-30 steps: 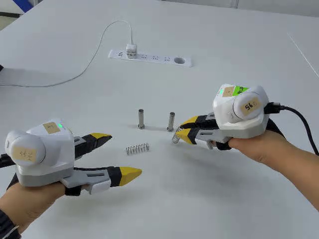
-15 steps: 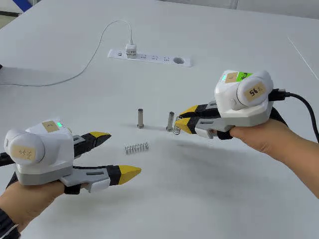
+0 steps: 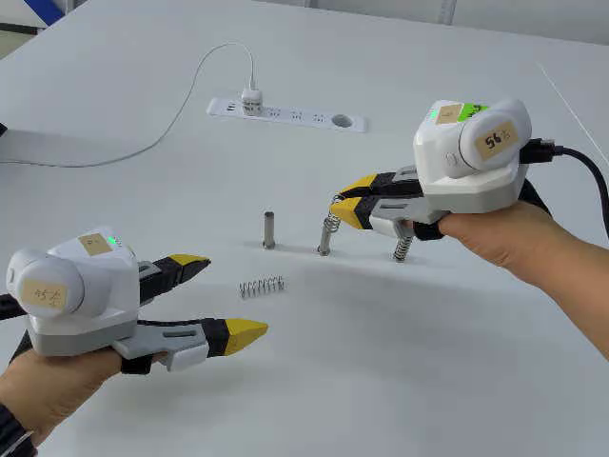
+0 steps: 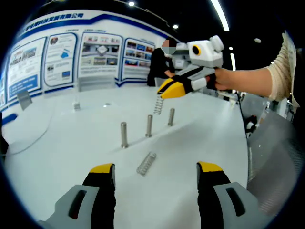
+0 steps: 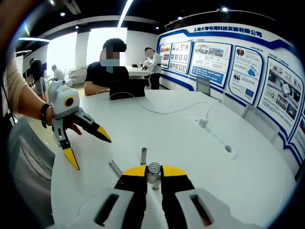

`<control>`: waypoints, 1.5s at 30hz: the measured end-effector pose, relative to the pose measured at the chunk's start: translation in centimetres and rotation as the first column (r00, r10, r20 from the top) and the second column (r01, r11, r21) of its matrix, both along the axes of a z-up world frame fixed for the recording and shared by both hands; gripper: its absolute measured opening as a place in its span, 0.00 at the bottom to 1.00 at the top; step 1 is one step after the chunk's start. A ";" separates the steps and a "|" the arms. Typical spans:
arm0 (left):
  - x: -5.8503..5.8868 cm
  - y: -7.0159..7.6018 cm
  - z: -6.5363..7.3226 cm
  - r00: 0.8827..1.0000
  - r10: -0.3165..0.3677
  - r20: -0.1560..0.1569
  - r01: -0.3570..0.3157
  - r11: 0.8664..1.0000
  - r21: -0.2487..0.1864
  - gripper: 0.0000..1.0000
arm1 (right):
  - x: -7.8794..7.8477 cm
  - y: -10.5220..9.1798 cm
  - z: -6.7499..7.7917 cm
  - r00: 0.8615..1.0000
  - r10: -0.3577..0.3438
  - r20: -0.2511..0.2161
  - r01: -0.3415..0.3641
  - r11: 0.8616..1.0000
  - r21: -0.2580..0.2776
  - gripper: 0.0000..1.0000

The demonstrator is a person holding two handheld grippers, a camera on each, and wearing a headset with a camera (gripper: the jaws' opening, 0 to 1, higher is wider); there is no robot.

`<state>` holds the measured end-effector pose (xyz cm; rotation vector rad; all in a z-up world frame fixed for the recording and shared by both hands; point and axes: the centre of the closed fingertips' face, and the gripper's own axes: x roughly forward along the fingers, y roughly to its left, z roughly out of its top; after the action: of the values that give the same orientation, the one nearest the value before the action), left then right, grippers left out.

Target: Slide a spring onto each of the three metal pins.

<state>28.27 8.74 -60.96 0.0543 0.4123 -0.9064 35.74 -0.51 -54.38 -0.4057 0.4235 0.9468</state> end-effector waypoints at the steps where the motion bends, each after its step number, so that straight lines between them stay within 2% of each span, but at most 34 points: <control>1: 0.0 0.0 0.0 1.000 0.000 0.000 0.000 1.000 0.001 0.71 | 0.1 0.0 0.1 1.000 -0.001 0.002 0.001 1.000 0.000 0.12; 10: 0.0 0.2 0.0 1.000 0.006 0.000 -0.006 1.000 0.001 0.71 | 1.4 0.2 0.0 1.000 -0.019 0.001 0.019 1.000 -0.007 0.12; 20: -0.1 0.4 -0.1 1.000 0.010 -0.003 -0.010 1.000 0.002 0.71 | 1.8 0.0 -0.8 0.999 -0.037 -0.023 0.036 0.999 -0.025 0.12; 31: -0.1 0.5 -0.2 1.000 0.012 -0.006 -0.012 1.000 0.000 0.71 | 1.8 0.1 -1.4 0.998 -0.037 -0.041 0.036 0.999 -0.036 0.12; 45: 0.0 0.7 -0.3 1.000 0.019 -0.007 -0.019 1.000 0.002 0.71 | 1.8 0.3 -3.2 0.996 -0.050 -0.080 0.046 0.998 -0.051 0.12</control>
<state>28.25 9.45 -61.27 0.0484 0.4196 -0.8881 37.51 -0.24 -57.59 -0.4009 0.5288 0.9091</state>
